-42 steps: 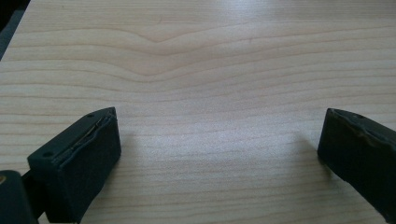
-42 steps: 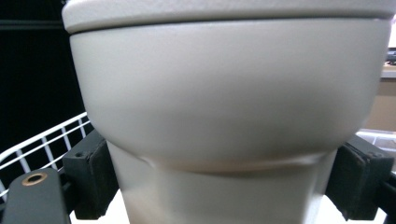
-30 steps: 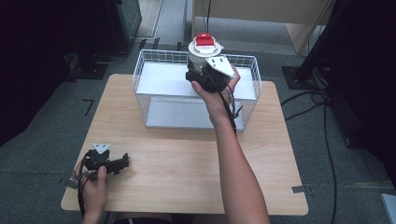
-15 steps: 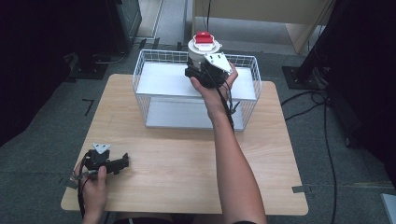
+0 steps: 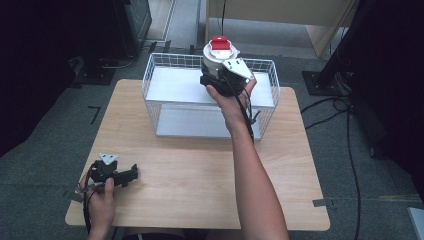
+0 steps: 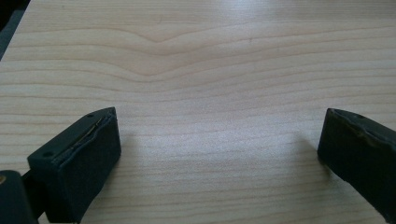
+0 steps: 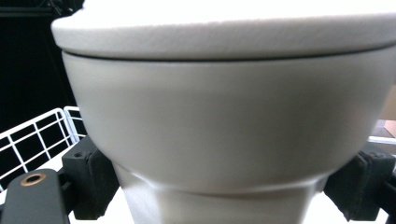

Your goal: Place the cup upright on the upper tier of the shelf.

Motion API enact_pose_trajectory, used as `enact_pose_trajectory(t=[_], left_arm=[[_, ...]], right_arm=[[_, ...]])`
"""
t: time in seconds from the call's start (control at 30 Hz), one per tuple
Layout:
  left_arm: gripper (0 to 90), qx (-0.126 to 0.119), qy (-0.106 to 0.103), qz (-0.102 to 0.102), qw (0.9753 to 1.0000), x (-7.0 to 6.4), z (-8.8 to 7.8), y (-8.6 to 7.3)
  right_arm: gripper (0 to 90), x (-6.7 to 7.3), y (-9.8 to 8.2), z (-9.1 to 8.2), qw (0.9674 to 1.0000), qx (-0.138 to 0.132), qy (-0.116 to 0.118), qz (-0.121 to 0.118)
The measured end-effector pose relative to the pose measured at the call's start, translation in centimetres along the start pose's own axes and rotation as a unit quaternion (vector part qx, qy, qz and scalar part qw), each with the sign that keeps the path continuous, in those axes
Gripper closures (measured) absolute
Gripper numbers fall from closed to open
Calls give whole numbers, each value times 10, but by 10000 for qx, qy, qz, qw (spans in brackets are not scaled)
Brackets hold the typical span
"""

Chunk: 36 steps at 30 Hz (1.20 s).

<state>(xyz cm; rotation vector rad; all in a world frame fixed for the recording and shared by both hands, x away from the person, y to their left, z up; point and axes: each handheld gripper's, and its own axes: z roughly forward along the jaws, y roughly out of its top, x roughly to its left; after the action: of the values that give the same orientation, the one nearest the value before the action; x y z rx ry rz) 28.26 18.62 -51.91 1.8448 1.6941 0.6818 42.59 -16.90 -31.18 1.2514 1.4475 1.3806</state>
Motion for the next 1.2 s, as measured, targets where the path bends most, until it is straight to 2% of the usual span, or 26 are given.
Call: enact_pose_trajectory(t=[0.2, 0.43, 0.77, 1.0, 1.2], left_arm=[[0, 1, 0, -2, 10000, 0, 0, 0], [0, -1, 0, 2, 10000, 0, 0, 0], [0, 11, 1, 16, 10000, 0, 0, 0], [0, 5, 0, 9, 10000, 0, 0, 0], [0, 12, -2, 9, 10000, 0, 0, 0]], right_arm=[[56, -2, 2, -2, 9999, 62, 125, 68], [20, -3, 4, -10, 9996, 115, 240, -39], [0, -8, -1, -32, 9993, 44, 356, -70], [0, -14, -8, -50, 9996, 17, 272, -125], [0, -21, -18, -68, 9995, 12, 300, -115]])
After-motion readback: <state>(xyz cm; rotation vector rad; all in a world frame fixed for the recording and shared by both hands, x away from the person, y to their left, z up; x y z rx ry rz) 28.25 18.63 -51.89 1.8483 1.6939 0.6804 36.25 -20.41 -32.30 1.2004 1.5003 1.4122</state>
